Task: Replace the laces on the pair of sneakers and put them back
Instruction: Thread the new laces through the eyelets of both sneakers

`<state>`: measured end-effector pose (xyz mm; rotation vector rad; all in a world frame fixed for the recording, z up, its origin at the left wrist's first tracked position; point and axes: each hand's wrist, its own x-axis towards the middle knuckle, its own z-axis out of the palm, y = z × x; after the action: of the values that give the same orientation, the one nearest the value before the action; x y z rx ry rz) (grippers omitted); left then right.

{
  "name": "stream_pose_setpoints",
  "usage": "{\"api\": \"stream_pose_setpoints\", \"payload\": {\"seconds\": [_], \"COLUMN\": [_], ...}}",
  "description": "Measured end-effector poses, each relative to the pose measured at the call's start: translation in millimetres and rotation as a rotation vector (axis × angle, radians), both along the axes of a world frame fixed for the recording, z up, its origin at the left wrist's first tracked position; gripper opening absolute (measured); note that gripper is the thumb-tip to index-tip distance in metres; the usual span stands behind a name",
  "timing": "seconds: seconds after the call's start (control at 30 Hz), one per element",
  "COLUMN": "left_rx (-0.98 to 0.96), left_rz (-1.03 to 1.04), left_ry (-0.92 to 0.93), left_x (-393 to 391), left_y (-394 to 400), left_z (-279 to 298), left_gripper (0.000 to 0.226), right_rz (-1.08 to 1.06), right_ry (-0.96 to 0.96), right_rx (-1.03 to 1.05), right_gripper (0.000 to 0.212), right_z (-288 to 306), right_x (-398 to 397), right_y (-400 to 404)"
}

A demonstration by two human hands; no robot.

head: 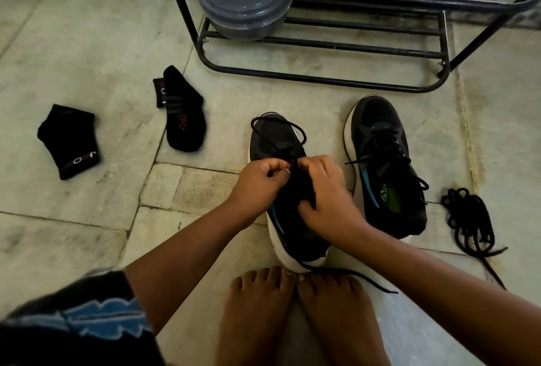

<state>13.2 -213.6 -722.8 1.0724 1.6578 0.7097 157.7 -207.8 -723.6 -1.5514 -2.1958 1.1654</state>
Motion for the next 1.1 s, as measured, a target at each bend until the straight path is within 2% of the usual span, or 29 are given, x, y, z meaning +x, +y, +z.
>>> {"api": "stream_pose_setpoints", "payload": {"seconds": [0.17,0.23,0.47,0.63,0.7,0.73,0.77,0.8,0.83,0.87,0.9,0.93,0.97,1.03,1.07,1.1], "left_rx": [0.116,0.124,0.012,0.074,0.086,0.171,0.195,0.249,0.211,0.106,-0.116,-0.281,-0.398,-0.315,-0.317,-0.316], "left_rz": [-0.006,0.004,0.166,-0.044,0.019,-0.048,-0.021,-0.018,0.012,-0.132,-0.244,-0.264,-0.293,-0.533,-0.603,-0.668], "left_ry": [0.096,0.018,-0.44,-0.41,-0.469,-0.416,-0.525,-0.487,-0.403,-0.225,-0.036,0.215,0.35,0.474,0.494,0.59], "left_x": [5,5,-4,-10,-11,-18,-21,-21,-22,-25,-18,-6,-1,12,11,20], "left_y": [-11,-14,-3,-6,1,8,4,2,-7,-38,-80,-110,-126,-149,-142,-155], "left_z": [8,15,52,71,80,82,82,85,71,52,26,-8,-37,-60,-51,-56], "left_gripper": [0.013,0.014,0.017,0.024,0.027,0.028,0.028,0.027,0.025,0.023,0.024,0.028,0.031,0.032,0.033,0.033], "right_rz": [-0.036,-0.037,-0.055,-0.072,-0.072,-0.071,-0.072,-0.075,-0.077,-0.076,-0.074,-0.074,-0.076,-0.08,-0.08,-0.078], "right_ry": [-0.019,-0.029,-0.034,-0.02,-0.002,-0.005,-0.015,-0.028,-0.041,-0.051,-0.059,-0.064,-0.067,-0.072,-0.074,-0.077], "right_rx": [0.062,0.096,0.083,0.079,0.101,0.111,0.114,0.11,0.102,0.094,0.088,0.085,0.08,0.067,0.064,0.068], "right_gripper": [0.069,0.07,0.075,0.074,0.072,0.071,0.07,0.07,0.07,0.069,0.069,0.069,0.069,0.07,0.071,0.071], "right_z": [2,4,1,0,-1,-1,-1,-1,-1,0,0,0,0,1,1,1], "right_x": [2,5,2,5,6,7,7,7,7,7,6,5,5,5,5,5], "right_y": [-13,-15,-12,-14,-15,-16,-16,-16,-15,-15,-15,-14,-14,-13,-13,-12]}}
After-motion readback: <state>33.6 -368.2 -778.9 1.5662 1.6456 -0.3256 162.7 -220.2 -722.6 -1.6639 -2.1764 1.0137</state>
